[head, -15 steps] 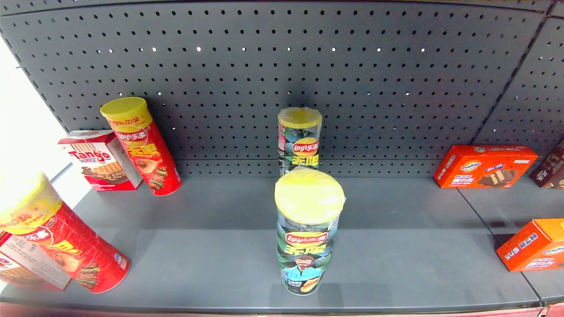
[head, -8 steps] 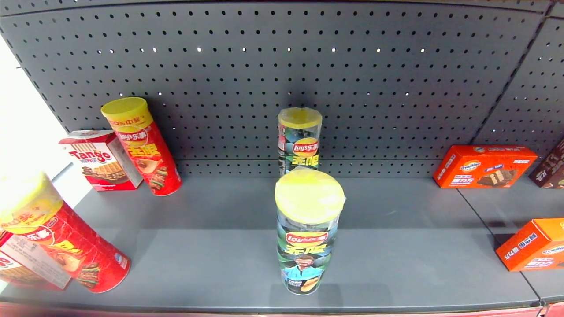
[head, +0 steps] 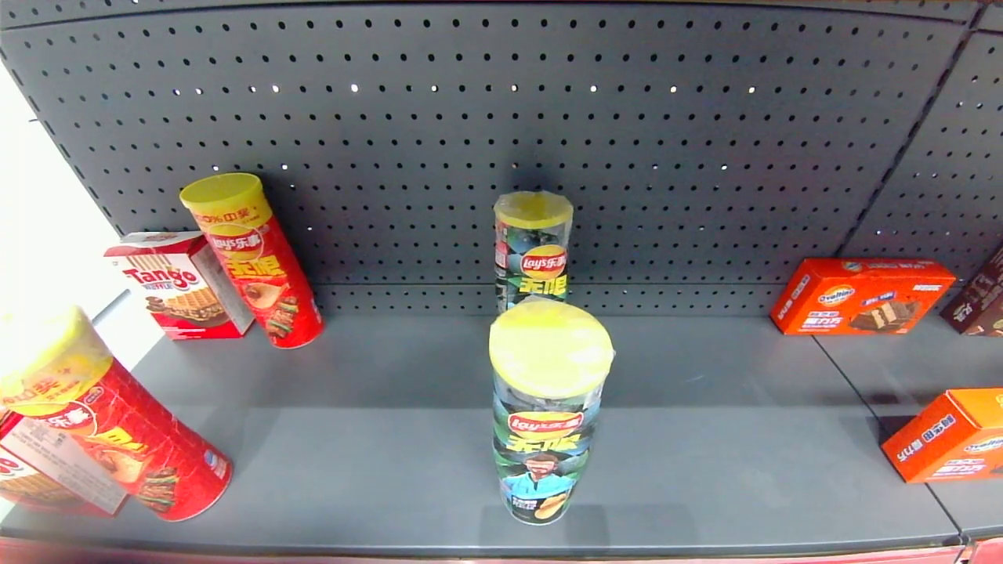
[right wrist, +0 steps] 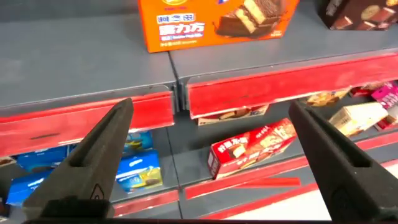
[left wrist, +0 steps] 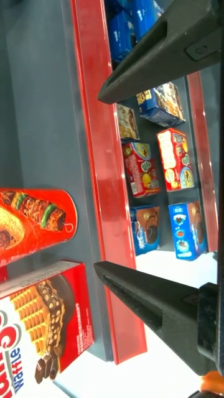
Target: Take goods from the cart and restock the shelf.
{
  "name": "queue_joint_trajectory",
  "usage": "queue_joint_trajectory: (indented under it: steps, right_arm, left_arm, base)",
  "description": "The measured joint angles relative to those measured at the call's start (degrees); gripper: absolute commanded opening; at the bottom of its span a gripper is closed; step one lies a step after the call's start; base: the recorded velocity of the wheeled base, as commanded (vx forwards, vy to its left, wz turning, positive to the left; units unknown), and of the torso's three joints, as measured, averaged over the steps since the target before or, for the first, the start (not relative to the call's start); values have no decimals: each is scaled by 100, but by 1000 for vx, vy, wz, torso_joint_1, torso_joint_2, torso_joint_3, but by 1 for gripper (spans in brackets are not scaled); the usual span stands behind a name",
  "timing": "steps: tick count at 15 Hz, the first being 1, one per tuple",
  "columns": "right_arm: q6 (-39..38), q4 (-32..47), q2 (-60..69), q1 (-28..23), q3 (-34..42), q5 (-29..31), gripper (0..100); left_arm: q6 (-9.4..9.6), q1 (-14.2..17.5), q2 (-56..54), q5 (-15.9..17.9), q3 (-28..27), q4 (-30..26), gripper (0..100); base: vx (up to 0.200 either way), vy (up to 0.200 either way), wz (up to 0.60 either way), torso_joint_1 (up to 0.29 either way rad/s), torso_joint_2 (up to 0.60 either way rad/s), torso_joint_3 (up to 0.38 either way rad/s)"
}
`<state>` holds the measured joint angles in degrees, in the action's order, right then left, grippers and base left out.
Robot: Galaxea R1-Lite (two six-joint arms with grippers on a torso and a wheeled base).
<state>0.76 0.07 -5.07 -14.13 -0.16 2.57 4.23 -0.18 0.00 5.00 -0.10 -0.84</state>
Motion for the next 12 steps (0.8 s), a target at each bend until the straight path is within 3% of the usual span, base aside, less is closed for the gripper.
queue_joint_trajectory:
  steps: [5,9,12]
  right_arm:
    - [2,9,-5,27,13,-1,100]
    - [-13,-5,155,1182,16,-22,100]
    - [-22,-21,404,1314,16,-28,100]
  left_arm:
    - [-5,0,0,-21,10,46,100]
    - [0,0,0,-21,10,55,100]
    - [1,0,0,-18,10,62,100]
  base:
    - [0,0,0,0,0,0]
    - [0,0,0,0,0,0]
    - [0,0,0,0,0,0]
